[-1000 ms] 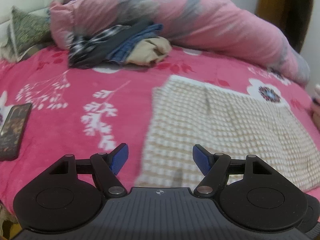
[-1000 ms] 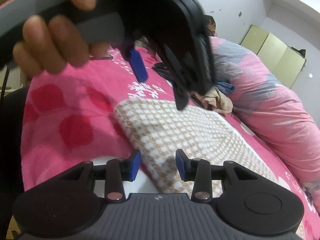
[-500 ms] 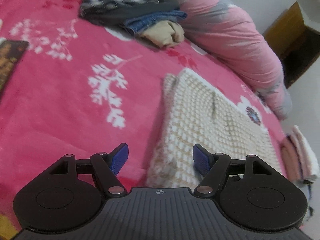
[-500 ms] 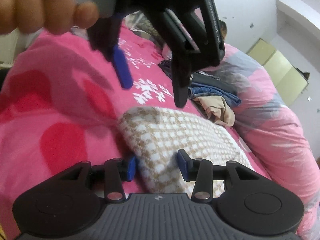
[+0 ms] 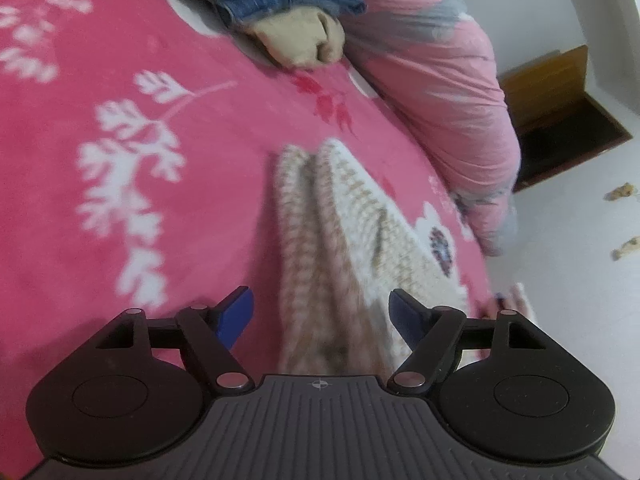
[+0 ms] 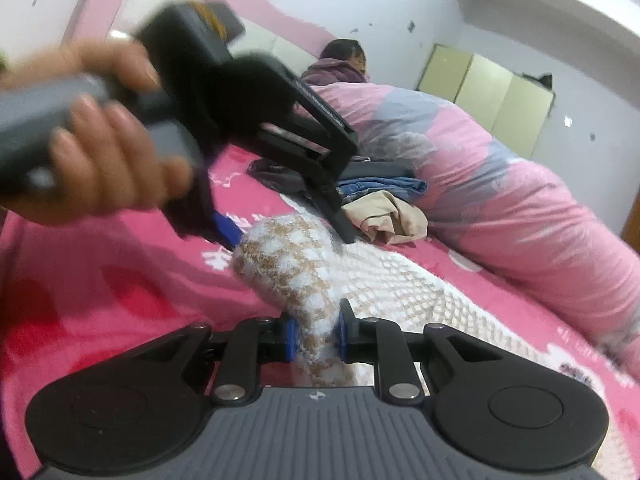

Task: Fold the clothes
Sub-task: 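Close both tools on the checked cardigan edge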

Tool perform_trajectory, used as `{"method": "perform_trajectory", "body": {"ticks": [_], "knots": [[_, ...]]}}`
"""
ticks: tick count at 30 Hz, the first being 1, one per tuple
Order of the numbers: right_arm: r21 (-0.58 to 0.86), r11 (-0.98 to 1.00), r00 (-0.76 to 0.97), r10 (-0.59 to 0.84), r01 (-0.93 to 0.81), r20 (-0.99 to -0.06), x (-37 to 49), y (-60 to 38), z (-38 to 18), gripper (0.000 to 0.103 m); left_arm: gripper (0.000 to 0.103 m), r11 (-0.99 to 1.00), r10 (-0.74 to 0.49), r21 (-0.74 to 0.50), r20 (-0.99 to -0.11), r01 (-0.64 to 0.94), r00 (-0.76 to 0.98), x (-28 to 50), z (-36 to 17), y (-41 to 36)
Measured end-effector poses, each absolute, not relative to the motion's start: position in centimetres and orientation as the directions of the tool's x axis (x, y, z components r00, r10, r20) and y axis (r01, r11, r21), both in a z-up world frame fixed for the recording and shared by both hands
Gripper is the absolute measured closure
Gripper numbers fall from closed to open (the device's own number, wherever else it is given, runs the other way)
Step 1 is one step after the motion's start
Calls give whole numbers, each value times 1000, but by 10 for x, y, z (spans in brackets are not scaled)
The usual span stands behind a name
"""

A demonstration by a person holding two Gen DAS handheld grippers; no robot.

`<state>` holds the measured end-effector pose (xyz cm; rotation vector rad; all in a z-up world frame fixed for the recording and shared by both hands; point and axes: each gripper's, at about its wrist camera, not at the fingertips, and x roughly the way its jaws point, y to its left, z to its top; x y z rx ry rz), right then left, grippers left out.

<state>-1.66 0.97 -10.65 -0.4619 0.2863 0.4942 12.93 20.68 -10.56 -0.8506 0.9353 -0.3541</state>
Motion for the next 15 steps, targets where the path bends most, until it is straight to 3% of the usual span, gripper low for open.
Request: {"method": "perform_trajectory", "body": {"ticks": [11,12,15], "knots": [[-240,819,831,424,-522,-360,-16,-11,-88,83,32,648,-654,-758,-607,-80,452,225,-139,186],[-226,822,830,429,-522,-358,-15,-13,-86,83,34,641,-661,-764,-599,-74,452,229,-142,185],[-191,828,824,443,-527,-353,-13,-18,-86,83,60,621,-674,-781,-574,-65,464,235,-141,178]]}}
